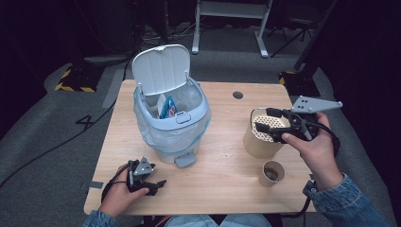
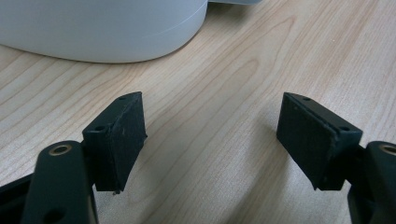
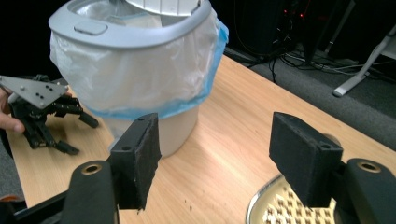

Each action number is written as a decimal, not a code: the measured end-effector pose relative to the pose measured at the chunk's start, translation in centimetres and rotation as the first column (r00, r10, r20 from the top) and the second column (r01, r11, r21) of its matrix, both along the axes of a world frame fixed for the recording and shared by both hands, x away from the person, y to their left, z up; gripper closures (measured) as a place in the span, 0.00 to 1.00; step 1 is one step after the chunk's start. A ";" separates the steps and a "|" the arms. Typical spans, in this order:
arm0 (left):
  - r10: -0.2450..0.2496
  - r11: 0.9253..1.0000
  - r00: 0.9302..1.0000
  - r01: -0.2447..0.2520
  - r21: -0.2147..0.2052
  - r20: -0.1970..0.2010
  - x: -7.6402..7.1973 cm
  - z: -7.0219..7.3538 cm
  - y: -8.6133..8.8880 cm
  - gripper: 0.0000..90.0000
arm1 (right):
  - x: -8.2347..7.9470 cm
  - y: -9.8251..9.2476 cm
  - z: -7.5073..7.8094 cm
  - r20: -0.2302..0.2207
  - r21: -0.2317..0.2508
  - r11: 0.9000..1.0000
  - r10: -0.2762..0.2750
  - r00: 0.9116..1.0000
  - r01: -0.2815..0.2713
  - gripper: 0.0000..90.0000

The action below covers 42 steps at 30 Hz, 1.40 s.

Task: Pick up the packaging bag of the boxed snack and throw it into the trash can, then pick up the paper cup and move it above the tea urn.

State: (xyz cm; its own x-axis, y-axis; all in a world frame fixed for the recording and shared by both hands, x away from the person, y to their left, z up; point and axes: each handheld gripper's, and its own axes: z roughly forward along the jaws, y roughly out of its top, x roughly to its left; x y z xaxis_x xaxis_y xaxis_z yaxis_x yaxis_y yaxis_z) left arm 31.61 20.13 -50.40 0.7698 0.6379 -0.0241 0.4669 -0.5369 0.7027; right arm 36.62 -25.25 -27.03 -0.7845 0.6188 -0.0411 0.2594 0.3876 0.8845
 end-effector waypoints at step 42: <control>0.007 1.000 1.000 -0.007 0.002 0.001 0.1 0.0 0.0 0.27 | -8.0 -9.9 -16.2 -0.142 0.019 0.983 -0.178 0.974 0.183 0.18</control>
